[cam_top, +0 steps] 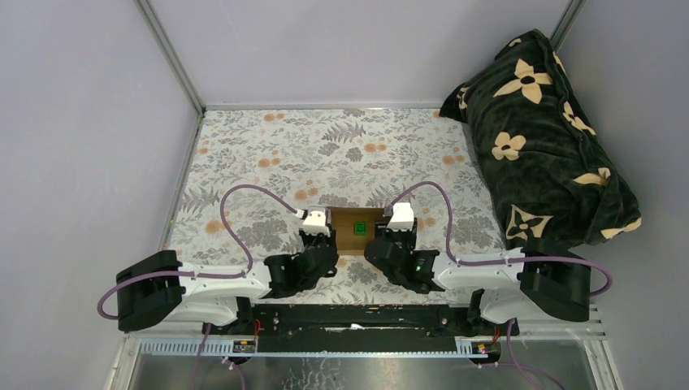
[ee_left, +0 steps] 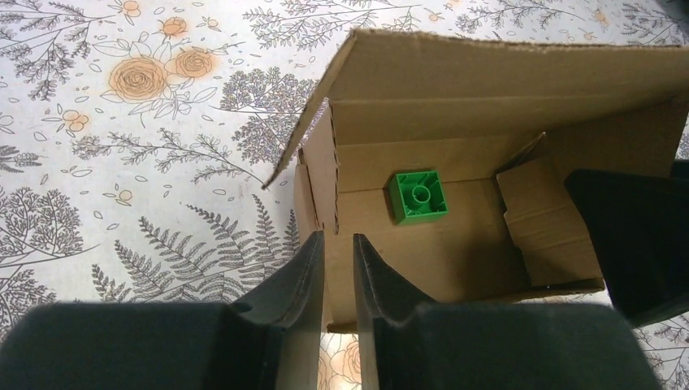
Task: Fold the paper box
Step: Close the paper box at the center of the board.
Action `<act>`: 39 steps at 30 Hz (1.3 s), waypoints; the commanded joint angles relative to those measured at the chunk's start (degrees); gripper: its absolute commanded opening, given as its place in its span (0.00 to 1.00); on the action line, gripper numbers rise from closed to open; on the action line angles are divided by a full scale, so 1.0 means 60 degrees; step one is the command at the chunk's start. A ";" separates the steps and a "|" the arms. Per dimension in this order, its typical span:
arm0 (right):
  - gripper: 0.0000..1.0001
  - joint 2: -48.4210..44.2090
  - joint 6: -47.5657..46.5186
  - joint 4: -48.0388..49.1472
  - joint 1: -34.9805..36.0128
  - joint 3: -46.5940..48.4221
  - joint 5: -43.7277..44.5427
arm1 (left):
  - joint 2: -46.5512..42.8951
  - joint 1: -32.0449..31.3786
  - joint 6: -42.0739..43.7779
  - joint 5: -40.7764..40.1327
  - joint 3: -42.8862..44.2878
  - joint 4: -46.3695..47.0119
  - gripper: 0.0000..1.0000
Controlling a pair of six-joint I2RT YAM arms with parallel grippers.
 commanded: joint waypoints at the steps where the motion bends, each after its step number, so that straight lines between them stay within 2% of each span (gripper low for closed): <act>1: 0.60 -0.0165 0.1027 -0.0421 0.0341 -0.0190 0.0976 | 0.0127 -0.0324 -0.0562 -0.0970 0.0008 -0.0082 0.25; 12: 0.56 0.0102 0.1569 -0.0709 0.0733 -0.0241 0.1292 | -0.0016 -0.1180 -0.1462 -0.1846 0.0144 -0.1254 0.25; 19: 0.48 0.0032 0.2070 -0.1104 0.0762 -0.0288 0.1316 | -0.0444 -0.1522 -0.1771 -0.2056 0.0471 -0.2128 0.26; 21: 0.46 -0.0019 0.2121 -0.1138 0.0785 -0.0332 0.1335 | -0.0520 -0.1664 -0.1880 -0.2170 0.0658 -0.2632 0.26; 29: 0.50 -0.0351 0.2404 -0.1532 0.0887 -0.0460 0.1477 | -0.1233 -0.2389 -0.2575 -0.2839 0.2224 -0.5325 0.26; 34: 0.50 -0.0558 0.2438 -0.1615 0.0930 -0.0566 0.1530 | -0.1849 -0.2456 -0.1198 -0.2454 0.3893 -0.5803 0.32; 37: 0.51 -0.0702 0.2425 -0.1608 0.0973 -0.0589 0.1566 | -0.1788 -0.2376 0.0220 -0.2625 0.4864 -0.5265 0.38; 39: 0.52 -0.0841 0.2433 -0.1610 0.1020 -0.0619 0.1563 | -0.1521 -0.1592 0.1316 -0.1787 0.5450 -0.4558 0.39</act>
